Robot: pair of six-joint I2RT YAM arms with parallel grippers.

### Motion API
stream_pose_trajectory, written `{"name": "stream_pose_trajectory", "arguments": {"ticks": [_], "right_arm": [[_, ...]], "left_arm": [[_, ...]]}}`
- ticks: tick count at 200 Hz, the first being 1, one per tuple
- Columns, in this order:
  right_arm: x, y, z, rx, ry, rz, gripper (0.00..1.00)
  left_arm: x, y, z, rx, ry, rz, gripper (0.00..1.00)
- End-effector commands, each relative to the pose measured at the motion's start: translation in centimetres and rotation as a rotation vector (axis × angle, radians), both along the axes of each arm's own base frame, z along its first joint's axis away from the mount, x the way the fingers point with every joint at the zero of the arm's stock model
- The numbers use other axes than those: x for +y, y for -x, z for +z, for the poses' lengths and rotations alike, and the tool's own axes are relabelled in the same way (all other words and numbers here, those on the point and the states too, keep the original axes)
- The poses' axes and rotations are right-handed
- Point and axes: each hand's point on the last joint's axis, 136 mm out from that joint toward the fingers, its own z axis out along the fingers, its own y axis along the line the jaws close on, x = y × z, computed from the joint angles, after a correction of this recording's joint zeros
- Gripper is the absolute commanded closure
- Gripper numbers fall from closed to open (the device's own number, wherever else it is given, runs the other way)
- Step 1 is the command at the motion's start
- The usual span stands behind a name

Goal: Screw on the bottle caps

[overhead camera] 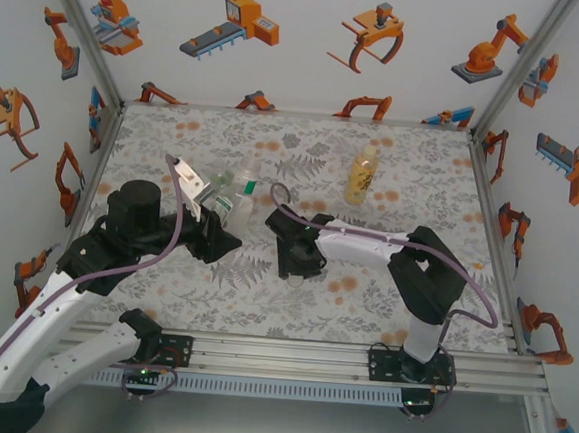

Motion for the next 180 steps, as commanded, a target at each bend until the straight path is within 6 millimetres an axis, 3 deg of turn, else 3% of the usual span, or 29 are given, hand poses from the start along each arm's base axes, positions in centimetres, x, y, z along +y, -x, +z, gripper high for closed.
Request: {"name": "stream_pose_trajectory", "arguments": {"ticks": [1,99,143,180], "right_arm": [[-1.7,0.3,0.2,-0.02,0.135,0.035,0.5],[-0.6,0.5,0.8,-0.046,0.094,0.051,0.63],[-0.4,0.3,5.2,-0.117,-0.004,0.098,0.71],[0.2,1.0,10.3,-0.172,-0.18,0.221,0.8]], "left_arm": [[0.0,0.4,1.0,-0.004,0.028,-0.008,1.0],[-0.1,0.2,0.6,0.006,0.023,-0.01,1.0],[-0.2,0.7,-0.1,-0.016,-0.016,-0.052,1.0],[-1.0,2.3,-1.0,-0.079,-0.059,-0.19,1.0]]}}
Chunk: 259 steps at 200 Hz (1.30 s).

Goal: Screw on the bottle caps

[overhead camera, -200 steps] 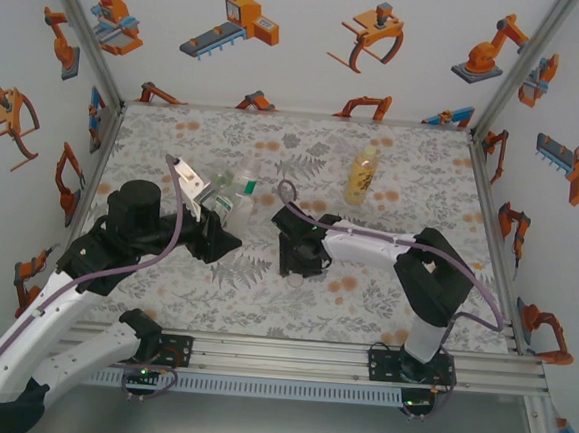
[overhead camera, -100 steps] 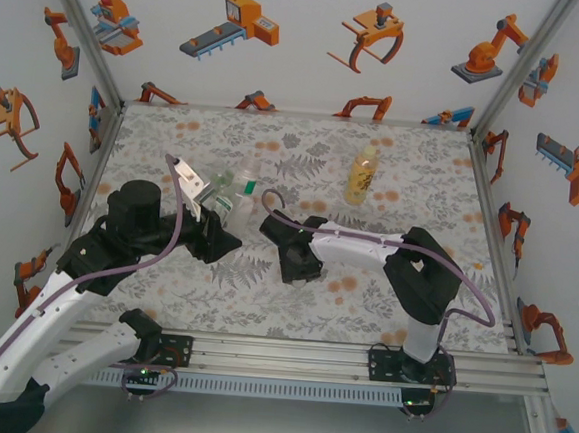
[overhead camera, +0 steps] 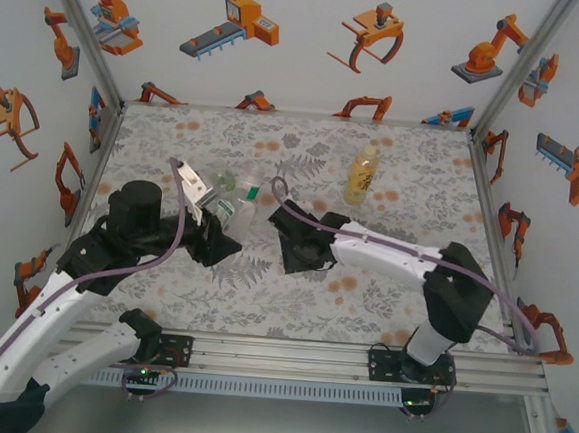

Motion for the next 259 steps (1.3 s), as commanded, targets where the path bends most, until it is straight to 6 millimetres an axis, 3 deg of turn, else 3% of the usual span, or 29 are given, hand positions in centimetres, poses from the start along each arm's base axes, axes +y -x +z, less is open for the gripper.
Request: {"name": "stream_pose_trajectory", "arguments": {"ticks": [1,63,132,160,186,218,259], "right_arm": [[0.1,0.6,3.4,-0.042,-0.101,0.111,0.8],[-1.1,2.7,13.1,-0.228,-0.316,0.372,0.83],[-2.2,7.5,24.3,-0.606,-0.525,0.732,0.9],[-1.8,9.8,26.4,-0.678,-0.552,0.93,0.89],[-1.3,11.5,27.2,-0.75,-0.557,1.102,0.89],[-1.1,12.0,27.8,-0.805,-0.54,1.199,0.89],[-0.3,12.0,27.1,-0.775,-0.532,1.255,0.91]], "left_arm": [[-0.6,1.4,-0.6,-0.061,-0.034,-0.122,1.0],[-0.9,4.2,-1.7,-0.311,-0.136,-0.362,1.0],[-0.4,4.4,-4.8,-0.295,-0.296,-0.438,1.0],[-0.5,4.8,-5.3,-0.325,-0.323,-0.484,1.0],[-0.8,5.1,-5.8,-0.321,-0.354,-0.522,1.0],[-1.3,5.1,-6.1,-0.307,-0.384,-0.551,1.0],[-2.2,5.0,-6.1,-0.291,-0.392,-0.573,1.0]]}}
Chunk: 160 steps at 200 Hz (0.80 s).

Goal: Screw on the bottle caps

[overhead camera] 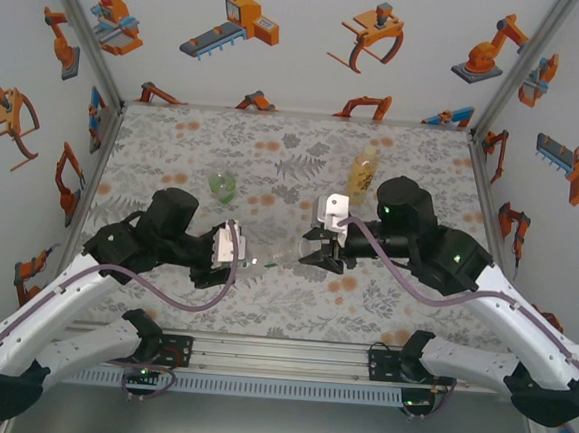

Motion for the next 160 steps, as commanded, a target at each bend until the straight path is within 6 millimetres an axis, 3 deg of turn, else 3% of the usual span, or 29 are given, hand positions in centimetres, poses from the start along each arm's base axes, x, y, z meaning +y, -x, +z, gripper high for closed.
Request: {"name": "stream_pose_trajectory", "arguments": {"ticks": [1,160], "right_arm": [[0.3,0.8,0.7,-0.043,-0.005,0.08,0.91],[1.9,0.7,-0.3,-0.038,0.002,0.108,0.95]], "left_arm": [[-0.5,0.0,1.4,-0.03,0.013,-0.029,1.0],[-0.7,0.0,1.5,-0.04,0.018,-0.031,1.0]]}}
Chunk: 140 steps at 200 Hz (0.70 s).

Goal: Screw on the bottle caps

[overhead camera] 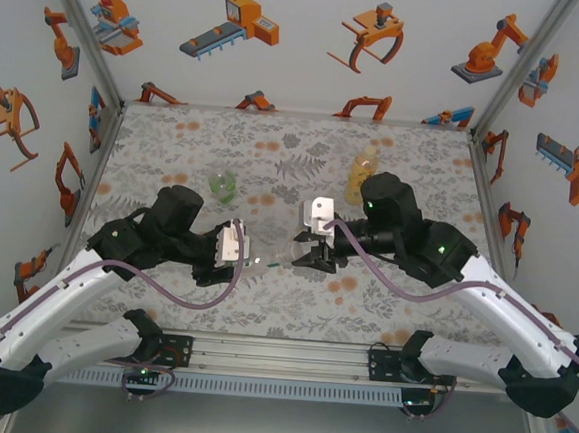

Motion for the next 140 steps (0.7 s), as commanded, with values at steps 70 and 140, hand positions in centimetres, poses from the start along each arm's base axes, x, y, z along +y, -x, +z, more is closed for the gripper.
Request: {"name": "stream_pose_trajectory", "arguments": {"ticks": [70,140], "right_arm": [[0.7,0.7,0.3,-0.014,-0.023,0.053,0.97],[1.0,-1.0,-0.4,0.37,-0.046,-0.204,1.0]], "left_arm": [[-0.7,-0.1,1.9,-0.032,0.055,-0.014,1.0],[-0.6,-0.5,1.9,-0.041,0.048,0.004,1.0]]}}
